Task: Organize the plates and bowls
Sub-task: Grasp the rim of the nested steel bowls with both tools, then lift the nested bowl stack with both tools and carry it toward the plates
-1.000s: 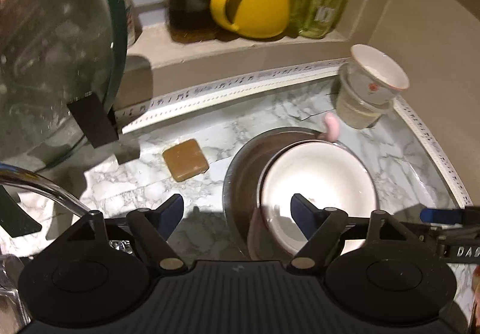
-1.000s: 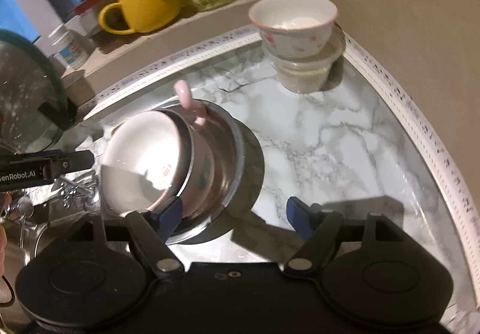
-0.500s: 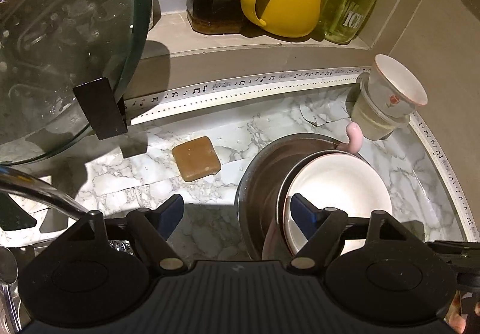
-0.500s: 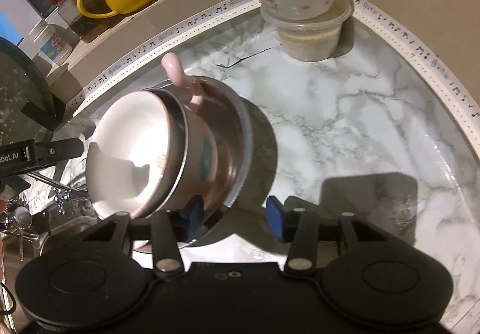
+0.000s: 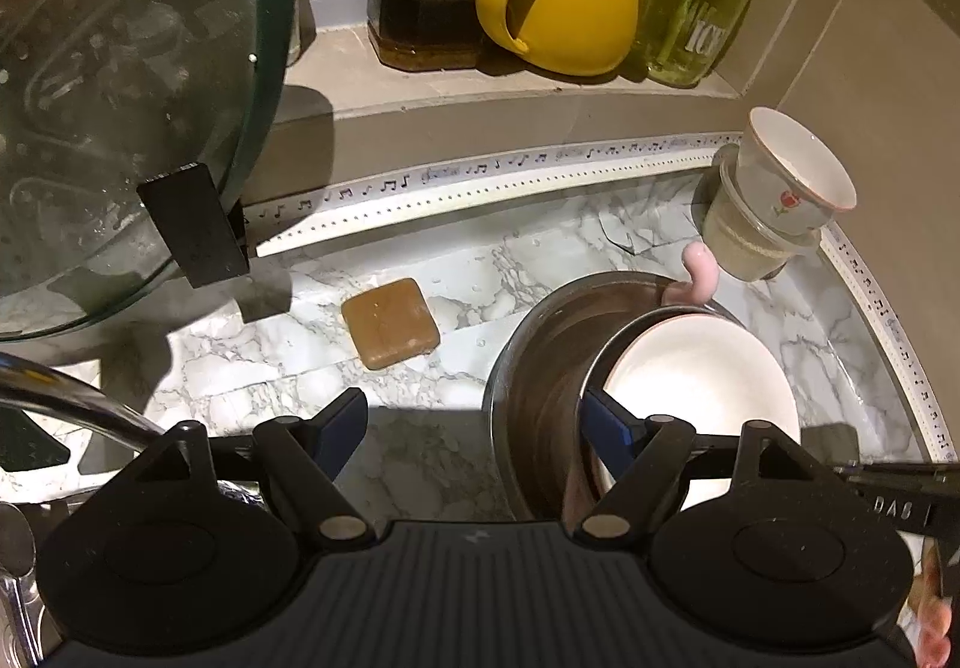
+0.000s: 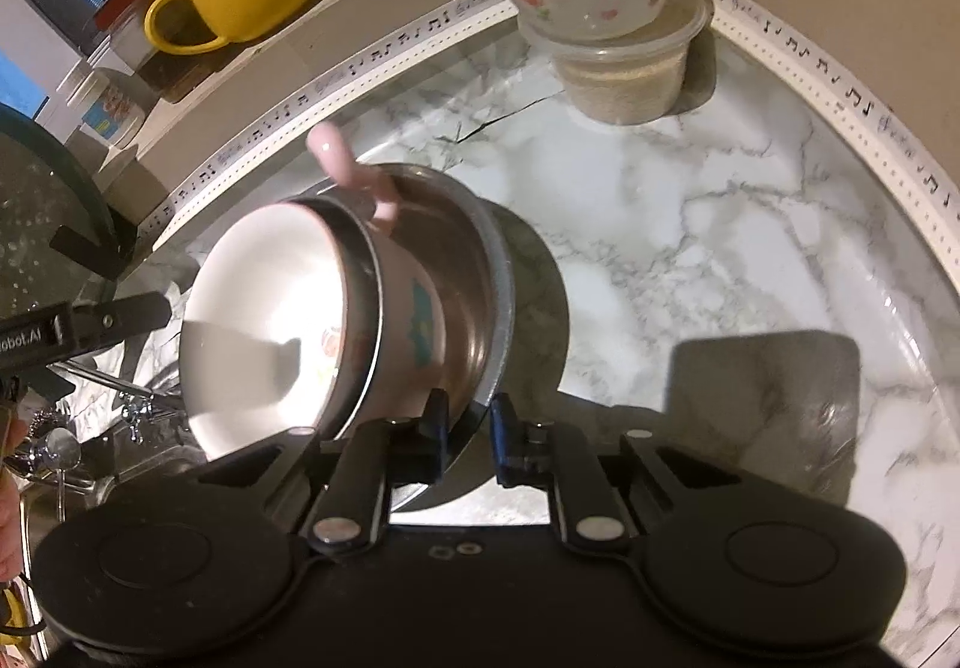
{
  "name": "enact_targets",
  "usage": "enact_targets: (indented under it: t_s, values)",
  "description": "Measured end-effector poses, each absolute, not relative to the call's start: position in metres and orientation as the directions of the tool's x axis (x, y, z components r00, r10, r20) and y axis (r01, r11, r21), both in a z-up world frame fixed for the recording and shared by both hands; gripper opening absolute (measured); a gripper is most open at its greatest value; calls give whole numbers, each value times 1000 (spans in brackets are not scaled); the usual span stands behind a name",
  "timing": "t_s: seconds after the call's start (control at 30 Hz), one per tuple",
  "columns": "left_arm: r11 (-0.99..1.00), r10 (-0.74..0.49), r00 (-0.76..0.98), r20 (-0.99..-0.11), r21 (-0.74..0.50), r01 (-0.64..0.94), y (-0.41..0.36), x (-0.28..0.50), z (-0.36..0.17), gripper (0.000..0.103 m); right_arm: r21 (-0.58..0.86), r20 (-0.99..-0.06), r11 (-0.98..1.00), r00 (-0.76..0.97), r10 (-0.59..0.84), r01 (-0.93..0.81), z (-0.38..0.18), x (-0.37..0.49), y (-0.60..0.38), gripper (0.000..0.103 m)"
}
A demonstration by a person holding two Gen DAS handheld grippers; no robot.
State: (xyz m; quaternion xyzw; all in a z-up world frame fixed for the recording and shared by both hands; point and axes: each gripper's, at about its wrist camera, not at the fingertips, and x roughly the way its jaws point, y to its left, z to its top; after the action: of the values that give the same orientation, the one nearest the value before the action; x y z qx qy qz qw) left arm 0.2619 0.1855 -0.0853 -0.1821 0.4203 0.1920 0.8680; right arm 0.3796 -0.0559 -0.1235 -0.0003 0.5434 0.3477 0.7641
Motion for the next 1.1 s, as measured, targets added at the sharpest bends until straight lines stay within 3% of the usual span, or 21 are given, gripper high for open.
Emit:
enact_targets:
  t_s: [0.37,0.47,0.53,0.67,0.77,1.0,1.1]
  values:
    - [855,74,570,-819,-241,-458,182,265,-103,76,340,-838,744,174,517,-575,-121,400,-78,11]
    - [840,23,558,-829,-287,-461,185,270,-113,61,342,-840,743,167,516,-576,-121,404,-83,11]
    - [823,3,550,-835,-310,-475,187,274,-121,60,345,-841,740,160,517,-578,-121,405,-84,11]
    - [795,-51,535,-844,-358,-490,191,280,-137,37,339,-843,738,159,514,-584,-120,405,-82,12]
    - [783,-81,535,-841,-386,-487,190,282,-144,32,342,-845,739,154,512,-581,-122,405,-82,17]
    - [806,-79,536,-841,-370,-462,180,285,-144,13,372,-839,735,133,527,-567,-127,405,-83,18]
    - [820,-68,533,-843,-352,-451,174,286,-140,11,374,-843,731,120,525,-571,-130,403,-80,18]
